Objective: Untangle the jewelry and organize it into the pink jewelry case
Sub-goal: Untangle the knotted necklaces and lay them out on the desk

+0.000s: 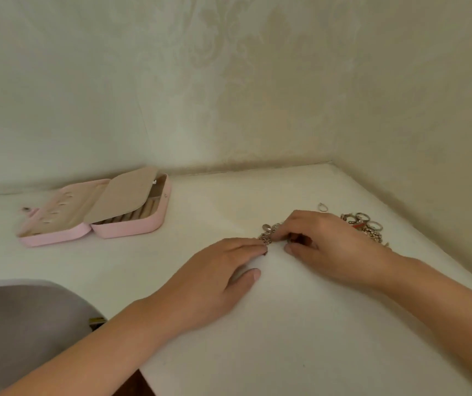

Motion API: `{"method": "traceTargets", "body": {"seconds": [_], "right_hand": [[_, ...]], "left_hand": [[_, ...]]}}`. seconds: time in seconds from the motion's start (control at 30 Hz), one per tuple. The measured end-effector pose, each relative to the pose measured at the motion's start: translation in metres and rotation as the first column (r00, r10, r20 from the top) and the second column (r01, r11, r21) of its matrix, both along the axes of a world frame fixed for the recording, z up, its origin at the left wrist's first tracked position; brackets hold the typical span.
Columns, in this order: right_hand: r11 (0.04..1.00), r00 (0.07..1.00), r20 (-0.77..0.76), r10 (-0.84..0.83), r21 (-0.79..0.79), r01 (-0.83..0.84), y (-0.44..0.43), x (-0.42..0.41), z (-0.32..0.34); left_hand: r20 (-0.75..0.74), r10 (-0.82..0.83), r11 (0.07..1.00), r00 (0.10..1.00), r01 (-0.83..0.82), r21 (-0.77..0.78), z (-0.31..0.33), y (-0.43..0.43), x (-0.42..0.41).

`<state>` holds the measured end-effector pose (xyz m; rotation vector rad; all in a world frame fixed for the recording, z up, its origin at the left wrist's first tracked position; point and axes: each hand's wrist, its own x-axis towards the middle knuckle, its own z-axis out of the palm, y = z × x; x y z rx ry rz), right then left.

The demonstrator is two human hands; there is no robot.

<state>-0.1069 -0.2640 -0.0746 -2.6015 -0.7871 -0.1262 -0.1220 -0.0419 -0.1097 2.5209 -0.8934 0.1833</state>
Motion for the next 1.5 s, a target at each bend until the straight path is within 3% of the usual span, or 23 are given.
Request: {"method": "traceTargets", "body": {"seconds": [0.27, 0.67, 0.83, 1.0, 1.2, 1.33, 1.5], "right_hand": [[0.997, 0.997, -0.042, -0.061, 0.039, 0.063, -0.008, 0.006, -0.006], [0.99, 0.989, -0.059, -0.137, -0.044, 0.135, -0.01, 0.005, -0.007], [0.993, 0.989, 0.103, -0.109, -0.044, 0.114, -0.003, 0.006, -0.005], [0.988, 0.992, 0.081, -0.102, -0.104, 0.11, -0.002, 0.009, -0.004], [0.983, 0.992, 0.091, -0.084, -0.154, 0.098, -0.002, 0.01, -0.014], [0.978, 0.988, 0.127, -0.084, -0.178, 0.106, 0.002, 0.01, -0.013], [0.973, 0.985, 0.086, -0.152, -0.16, 0.164, 0.0, 0.013, -0.016]], "left_hand": [[-0.051, -0.01, 0.999, 0.999, 0.008, -0.039, 0.003, 0.023, -0.01], [0.1, 0.139, 0.988, 0.985, -0.132, -0.08, 0.013, 0.011, 0.007], [-0.051, 0.154, 0.96, 0.987, -0.162, -0.226, 0.033, -0.023, 0.057], [-0.293, -0.022, 0.975, 0.956, -0.045, -0.219, 0.027, -0.053, 0.088], [-0.174, -0.078, 0.989, 0.982, 0.054, -0.135, 0.019, -0.046, 0.112], [-0.158, -0.083, 0.995, 0.984, 0.073, -0.071, 0.022, -0.043, 0.133], [-0.03, -0.061, 0.997, 0.998, 0.059, -0.058, 0.018, -0.044, 0.155]]}}
